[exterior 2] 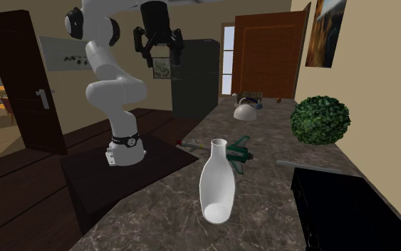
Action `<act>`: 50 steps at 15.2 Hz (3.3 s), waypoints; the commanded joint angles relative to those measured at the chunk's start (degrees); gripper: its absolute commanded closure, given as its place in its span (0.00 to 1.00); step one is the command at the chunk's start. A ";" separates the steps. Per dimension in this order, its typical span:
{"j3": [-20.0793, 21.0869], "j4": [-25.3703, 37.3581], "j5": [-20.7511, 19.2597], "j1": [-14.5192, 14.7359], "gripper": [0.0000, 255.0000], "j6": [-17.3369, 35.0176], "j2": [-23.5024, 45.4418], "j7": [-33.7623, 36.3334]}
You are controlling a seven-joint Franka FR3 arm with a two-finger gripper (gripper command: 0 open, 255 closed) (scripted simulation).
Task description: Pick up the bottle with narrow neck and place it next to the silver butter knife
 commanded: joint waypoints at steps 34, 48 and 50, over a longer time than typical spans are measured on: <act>6.10 3.39 -6.76 -1.89 0.00 41.27 44.71 7.86; 6.10 3.39 -6.76 -1.89 1.00 41.27 44.71 7.86; 6.08 4.07 -6.51 -1.88 1.00 39.71 43.81 7.64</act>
